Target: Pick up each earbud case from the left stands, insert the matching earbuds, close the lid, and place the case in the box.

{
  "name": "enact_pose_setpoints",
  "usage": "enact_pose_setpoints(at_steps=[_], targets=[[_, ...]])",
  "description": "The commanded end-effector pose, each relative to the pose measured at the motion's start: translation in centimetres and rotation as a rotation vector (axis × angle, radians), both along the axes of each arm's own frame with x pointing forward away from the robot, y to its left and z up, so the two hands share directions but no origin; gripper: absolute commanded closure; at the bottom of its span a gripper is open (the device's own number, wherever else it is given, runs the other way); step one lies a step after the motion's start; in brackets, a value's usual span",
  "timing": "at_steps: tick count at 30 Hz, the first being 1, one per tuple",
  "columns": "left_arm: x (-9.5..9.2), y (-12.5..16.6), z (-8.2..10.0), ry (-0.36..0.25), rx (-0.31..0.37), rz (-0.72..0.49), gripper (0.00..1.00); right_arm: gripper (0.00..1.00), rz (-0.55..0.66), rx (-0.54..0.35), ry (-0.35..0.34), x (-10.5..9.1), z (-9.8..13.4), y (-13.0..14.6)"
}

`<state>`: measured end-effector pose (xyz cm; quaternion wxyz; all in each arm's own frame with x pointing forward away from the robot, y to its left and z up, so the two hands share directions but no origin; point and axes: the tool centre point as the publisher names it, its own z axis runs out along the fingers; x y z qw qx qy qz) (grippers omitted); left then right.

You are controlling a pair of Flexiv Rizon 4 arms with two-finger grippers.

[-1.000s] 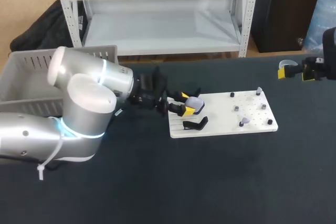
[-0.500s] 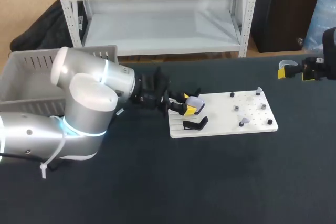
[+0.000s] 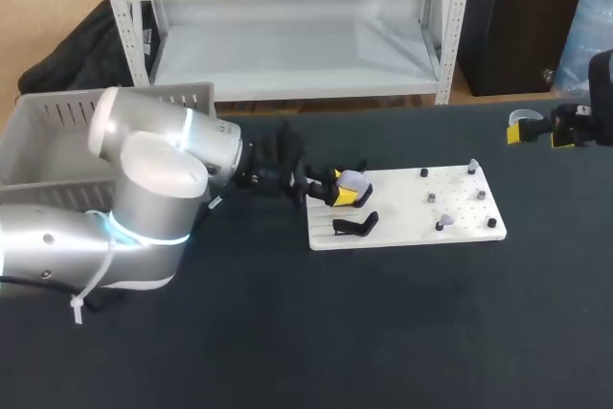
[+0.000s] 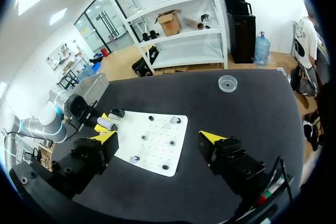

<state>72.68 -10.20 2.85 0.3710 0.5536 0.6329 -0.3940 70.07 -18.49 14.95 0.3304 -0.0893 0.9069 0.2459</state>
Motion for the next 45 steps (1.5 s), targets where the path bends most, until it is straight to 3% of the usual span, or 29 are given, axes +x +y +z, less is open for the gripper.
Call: enact_pose_setpoints(at_steps=[1, 7, 11, 15, 20, 29, 38, 45], targets=[[-0.5, 0.9, 1.6, -0.008, -0.018, -0.002, 1.00, 0.00, 0.001, 0.000, 0.000, 0.0, 0.0, 0.0], [-0.7, 0.9, 4.9, -0.032, -0.034, -0.015, 1.00, 0.00, 0.001, 0.000, 0.000, 0.0, 0.0, 0.0], [-1.1, 0.3, 5.7, -0.037, -0.010, -0.027, 1.00, 0.00, 0.001, 0.000, 0.000, 0.0, 0.0, 0.0], [-1.0, -0.4, 6.3, -0.048, 0.010, -0.011, 1.00, 0.00, 0.010, -0.053, 0.045, -0.4, -0.6, 3.1], [-0.5, -1.3, 6.8, -0.070, 0.002, 0.024, 1.00, 0.00, 0.060, -0.064, 0.048, -0.8, -0.8, 7.5], [0.0, -3.3, 7.4, -0.099, 0.009, 0.012, 1.00, 0.00, 0.172, -0.065, 0.064, -1.2, -1.5, 12.7], [1.0, -3.9, 8.0, -0.124, 0.026, 0.012, 1.00, 0.00, 0.221, -0.037, 0.076, -1.3, -2.0, 14.8], [0.1, -4.3, 8.4, -0.143, 0.010, -0.020, 1.00, 0.00, 0.231, -0.039, 0.087, -0.8, -2.4, 15.5]])
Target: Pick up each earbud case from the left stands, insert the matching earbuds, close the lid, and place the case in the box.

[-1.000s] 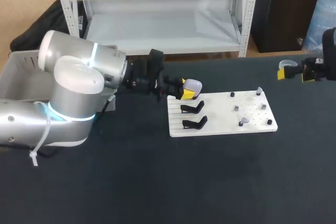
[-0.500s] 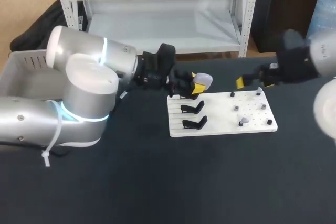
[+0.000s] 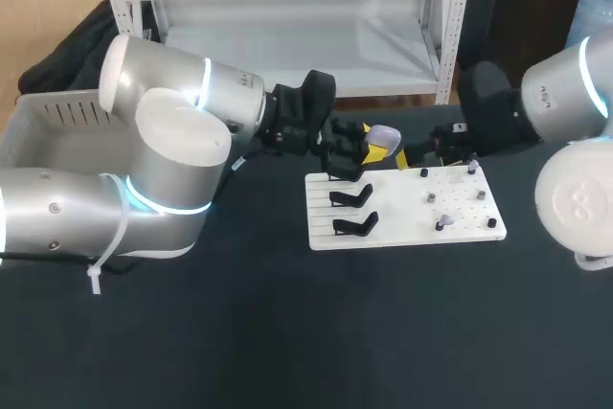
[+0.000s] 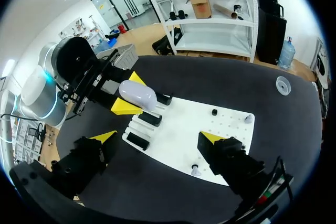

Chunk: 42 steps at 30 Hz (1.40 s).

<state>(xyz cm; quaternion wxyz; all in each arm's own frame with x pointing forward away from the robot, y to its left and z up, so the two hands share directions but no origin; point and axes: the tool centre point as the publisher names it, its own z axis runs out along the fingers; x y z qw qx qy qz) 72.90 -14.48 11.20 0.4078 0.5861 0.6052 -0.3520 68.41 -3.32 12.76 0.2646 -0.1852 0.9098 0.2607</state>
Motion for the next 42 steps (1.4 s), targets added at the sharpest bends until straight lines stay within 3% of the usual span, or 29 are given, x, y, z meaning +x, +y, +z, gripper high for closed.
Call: enact_pose_setpoints(at_steps=[1, 27, 30, 32, 33, 36, 42], targets=[[-0.3, -0.1, 0.1, -0.005, -0.005, -0.011, 1.00, 0.00, 0.015, 0.010, 0.012, 1.0, -0.2, 0.4], [-3.0, 0.3, 0.1, -0.023, -0.035, -0.055, 1.00, 0.00, -0.007, -0.022, -0.030, 2.2, 1.5, -0.3], [-3.2, 1.0, 0.1, -0.024, -0.066, -0.043, 1.00, 0.00, -0.028, -0.084, -0.096, 1.9, 1.9, -0.8], [-3.3, 1.6, 0.3, -0.014, -0.114, -0.052, 1.00, 0.00, -0.027, -0.147, -0.084, 2.0, 1.9, -1.4], [-3.2, 1.9, 0.4, -0.018, -0.135, -0.047, 1.00, 0.00, -0.051, -0.210, -0.149, 2.0, 1.8, -1.8], [-3.0, 2.6, 0.9, -0.022, -0.175, -0.045, 1.00, 0.00, -0.049, -0.319, -0.103, 2.0, 1.3, -2.9], [-2.8, 3.8, 2.6, -0.034, -0.244, -0.053, 1.00, 0.00, -0.068, -0.381, -0.061, 1.9, 0.4, -5.1]])
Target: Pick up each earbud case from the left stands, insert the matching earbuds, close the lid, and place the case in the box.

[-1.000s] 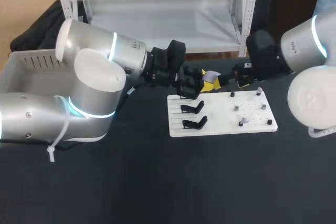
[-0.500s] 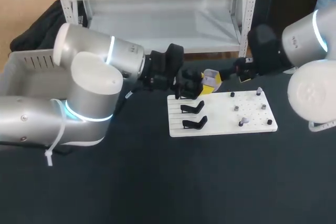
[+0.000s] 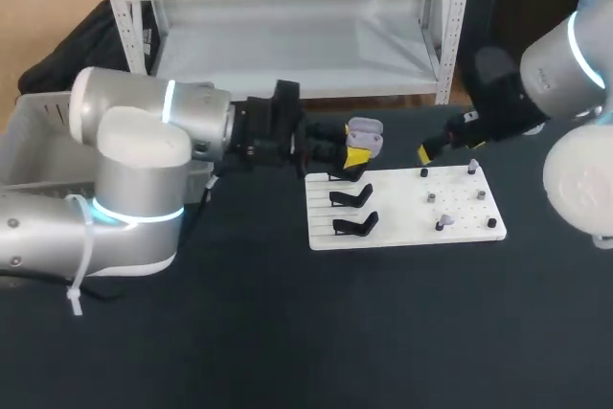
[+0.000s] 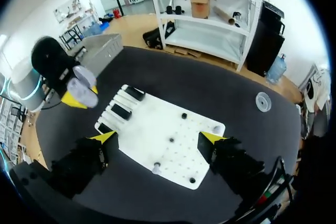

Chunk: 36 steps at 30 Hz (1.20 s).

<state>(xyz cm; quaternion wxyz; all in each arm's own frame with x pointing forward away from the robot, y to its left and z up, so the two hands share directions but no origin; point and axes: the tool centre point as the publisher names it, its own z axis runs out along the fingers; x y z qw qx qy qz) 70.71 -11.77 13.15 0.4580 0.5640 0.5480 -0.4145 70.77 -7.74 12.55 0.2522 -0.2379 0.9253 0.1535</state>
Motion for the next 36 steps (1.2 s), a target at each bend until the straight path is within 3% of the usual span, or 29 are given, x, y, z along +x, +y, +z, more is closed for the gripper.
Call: enact_pose_setpoints(at_steps=[1, 9, 13, 26, 36], targets=[[-0.6, 1.1, 0.9, -0.014, -0.047, 0.009, 1.00, 0.00, -0.111, -0.157, -0.034, -0.3, 0.4, -0.9], [-0.8, 1.6, 2.7, -0.030, -0.087, 0.004, 1.00, 0.00, -0.181, -0.239, 0.019, 0.7, -1.1, -3.2], [-0.7, 2.2, 2.9, -0.027, -0.127, 0.023, 1.00, 0.00, -0.299, -0.424, 0.050, 0.5, -1.3, -4.2], [0.8, 4.3, 2.8, 0.074, -0.190, -0.009, 1.00, 0.00, -0.299, -0.424, 0.050, 0.5, -1.3, -4.2], [0.9, 5.2, 3.1, 0.080, -0.163, 0.015, 1.00, 0.00, -0.344, -0.432, 0.094, 1.6, -4.6, -4.7]])
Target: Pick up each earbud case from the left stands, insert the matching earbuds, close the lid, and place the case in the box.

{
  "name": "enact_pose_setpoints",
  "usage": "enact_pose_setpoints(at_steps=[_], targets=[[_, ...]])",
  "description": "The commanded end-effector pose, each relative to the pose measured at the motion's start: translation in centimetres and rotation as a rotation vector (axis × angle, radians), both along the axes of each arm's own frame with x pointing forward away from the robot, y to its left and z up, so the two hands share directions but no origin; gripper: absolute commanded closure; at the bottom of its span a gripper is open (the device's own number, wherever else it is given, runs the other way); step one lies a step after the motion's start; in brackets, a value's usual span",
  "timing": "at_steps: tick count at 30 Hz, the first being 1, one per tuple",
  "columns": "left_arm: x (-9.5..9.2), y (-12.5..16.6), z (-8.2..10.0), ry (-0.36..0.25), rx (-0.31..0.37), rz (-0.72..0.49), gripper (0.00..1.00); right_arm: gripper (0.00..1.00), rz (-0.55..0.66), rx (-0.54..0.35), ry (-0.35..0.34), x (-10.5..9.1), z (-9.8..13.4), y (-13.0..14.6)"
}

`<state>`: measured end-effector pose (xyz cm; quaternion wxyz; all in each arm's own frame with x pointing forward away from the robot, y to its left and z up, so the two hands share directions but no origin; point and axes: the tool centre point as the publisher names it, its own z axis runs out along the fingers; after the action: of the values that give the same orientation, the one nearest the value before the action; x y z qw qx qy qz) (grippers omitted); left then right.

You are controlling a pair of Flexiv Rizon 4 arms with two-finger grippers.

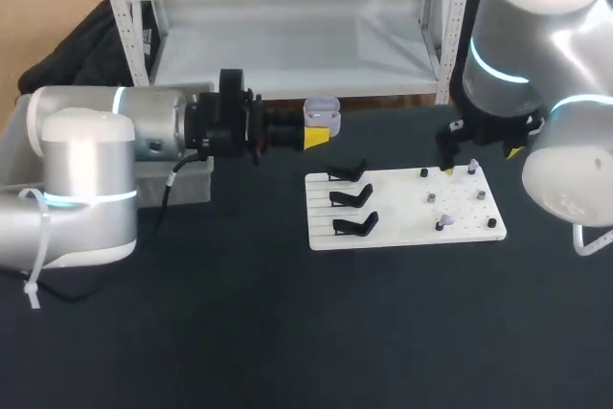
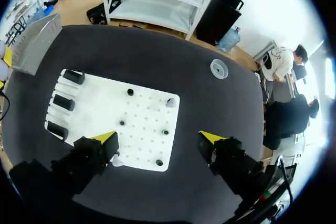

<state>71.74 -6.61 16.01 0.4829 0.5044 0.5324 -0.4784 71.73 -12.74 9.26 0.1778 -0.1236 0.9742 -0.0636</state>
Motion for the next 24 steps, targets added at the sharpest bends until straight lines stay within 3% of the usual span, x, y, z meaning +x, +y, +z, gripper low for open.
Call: enact_pose_setpoints(at_steps=[1, 5, 7, 11, 13, 24], targets=[[-0.2, 0.0, 0.2, 0.000, 0.004, 0.005, 1.00, 0.00, -0.015, -0.049, -0.003, 0.8, -1.5, 0.3], [-0.2, 0.0, 0.2, 0.000, 0.004, 0.005, 1.00, 0.00, -0.006, -0.065, 0.016, 1.4, -2.2, 0.5], [-0.2, 0.0, 0.2, 0.000, 0.004, 0.005, 1.00, 0.07, -0.001, -0.072, 0.022, 1.7, -2.5, 0.6], [-0.2, 0.0, 0.2, 0.000, 0.004, 0.005, 1.00, 0.51, 0.025, -0.113, 0.042, 2.4, -3.4, 0.7], [-0.2, 0.0, 0.2, 0.000, 0.004, 0.005, 1.00, 0.58, 0.028, -0.120, 0.051, 2.8, -3.8, 0.5], [-0.2, 0.0, 0.2, 0.000, 0.004, 0.005, 1.00, 0.60, 0.014, -0.155, 0.068, 4.2, -4.8, -0.5]])
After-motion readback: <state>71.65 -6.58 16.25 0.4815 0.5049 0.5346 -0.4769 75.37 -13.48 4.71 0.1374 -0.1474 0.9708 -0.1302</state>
